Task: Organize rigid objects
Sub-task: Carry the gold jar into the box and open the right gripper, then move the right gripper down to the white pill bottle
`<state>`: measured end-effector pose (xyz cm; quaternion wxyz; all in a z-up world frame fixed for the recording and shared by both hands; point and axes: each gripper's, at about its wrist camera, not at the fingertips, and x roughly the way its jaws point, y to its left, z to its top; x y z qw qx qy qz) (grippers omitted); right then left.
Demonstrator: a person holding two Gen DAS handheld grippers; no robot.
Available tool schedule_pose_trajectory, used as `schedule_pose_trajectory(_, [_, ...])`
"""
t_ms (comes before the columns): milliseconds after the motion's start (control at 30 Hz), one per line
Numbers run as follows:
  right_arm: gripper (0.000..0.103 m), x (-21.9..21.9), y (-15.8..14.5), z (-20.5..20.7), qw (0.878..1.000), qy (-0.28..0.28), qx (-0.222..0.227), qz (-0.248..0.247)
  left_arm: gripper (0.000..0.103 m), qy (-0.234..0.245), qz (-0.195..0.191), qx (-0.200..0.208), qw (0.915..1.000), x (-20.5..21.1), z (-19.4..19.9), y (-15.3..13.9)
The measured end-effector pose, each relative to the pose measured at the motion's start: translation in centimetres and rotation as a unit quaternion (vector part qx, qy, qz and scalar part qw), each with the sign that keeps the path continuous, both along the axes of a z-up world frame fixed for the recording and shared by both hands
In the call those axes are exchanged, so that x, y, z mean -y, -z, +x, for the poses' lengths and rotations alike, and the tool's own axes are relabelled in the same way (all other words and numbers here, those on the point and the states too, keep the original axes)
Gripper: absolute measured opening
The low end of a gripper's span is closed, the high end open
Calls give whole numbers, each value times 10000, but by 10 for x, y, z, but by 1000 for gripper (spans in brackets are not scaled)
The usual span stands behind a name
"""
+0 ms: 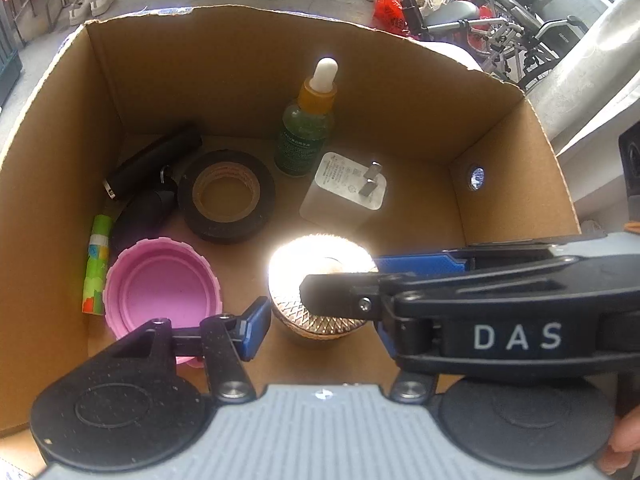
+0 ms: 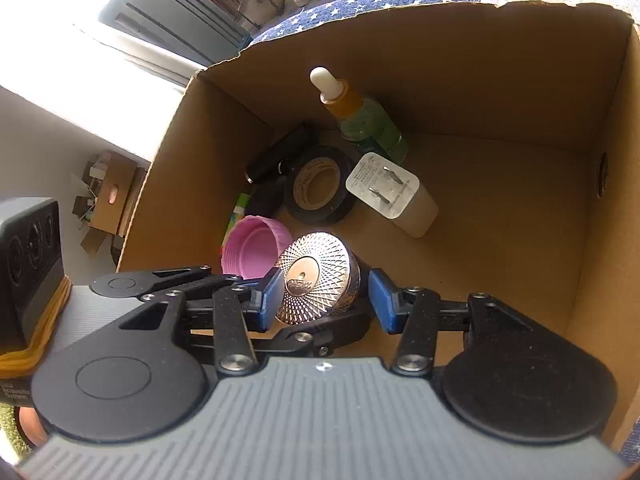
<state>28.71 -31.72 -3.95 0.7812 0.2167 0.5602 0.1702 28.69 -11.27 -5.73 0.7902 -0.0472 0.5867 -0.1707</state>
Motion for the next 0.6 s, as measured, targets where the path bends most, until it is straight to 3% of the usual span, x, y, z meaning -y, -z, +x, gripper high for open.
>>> schedule_pose_trajectory(167, [47, 3, -2, -4, 9999, 110, 27, 101, 64, -150, -98, 132, 9998, -5, -6, -6])
schedule_pose_trajectory(300, [47, 8, -29, -21, 9984, 282, 489, 53, 70, -160, 69, 868, 9961, -5, -27, -33])
schedule_pose_trajectory(400, [47, 17, -61, -46, 9935, 487, 1023, 113, 71, -148, 46, 1412, 9899, -9, -56, -60])
schedule_pose_trajectory(600, [48, 22, -123, -133, 9747, 788, 2076, 265, 76, 122, -545, 2447, 9680, -25, -139, -128])
